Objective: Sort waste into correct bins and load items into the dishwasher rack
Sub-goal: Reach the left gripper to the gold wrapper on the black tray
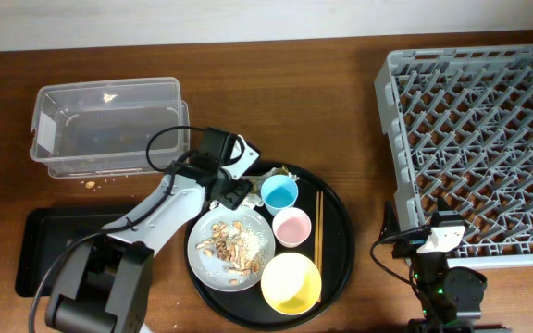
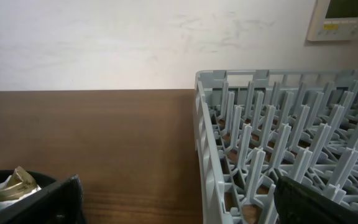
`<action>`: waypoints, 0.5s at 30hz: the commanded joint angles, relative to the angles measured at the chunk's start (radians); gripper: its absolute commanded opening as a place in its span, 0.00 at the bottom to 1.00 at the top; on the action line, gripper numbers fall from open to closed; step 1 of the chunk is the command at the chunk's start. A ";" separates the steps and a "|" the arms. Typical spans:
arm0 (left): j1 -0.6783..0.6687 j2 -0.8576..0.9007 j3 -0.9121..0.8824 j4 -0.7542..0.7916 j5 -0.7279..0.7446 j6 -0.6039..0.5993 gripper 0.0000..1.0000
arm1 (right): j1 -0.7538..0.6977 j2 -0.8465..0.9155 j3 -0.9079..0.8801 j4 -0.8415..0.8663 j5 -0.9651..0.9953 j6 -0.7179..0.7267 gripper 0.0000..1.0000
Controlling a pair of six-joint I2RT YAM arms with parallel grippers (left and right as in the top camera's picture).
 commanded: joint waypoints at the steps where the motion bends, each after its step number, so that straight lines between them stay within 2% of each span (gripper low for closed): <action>1: -0.029 0.005 0.013 0.000 0.018 0.008 0.59 | -0.002 -0.008 -0.005 -0.005 0.004 0.004 0.99; 5: -0.041 0.005 0.013 0.000 0.018 0.008 0.46 | -0.002 -0.008 -0.005 -0.005 0.004 0.004 0.99; 9: -0.041 0.005 0.013 -0.001 0.014 0.008 0.44 | -0.002 -0.008 -0.005 -0.005 0.004 0.004 0.99; 14: -0.041 0.005 0.013 -0.001 0.014 0.006 0.36 | -0.002 -0.008 -0.005 -0.005 0.004 0.004 0.99; 15: -0.041 0.005 0.013 -0.001 0.014 0.005 0.31 | -0.002 -0.008 -0.005 -0.005 0.004 0.004 0.99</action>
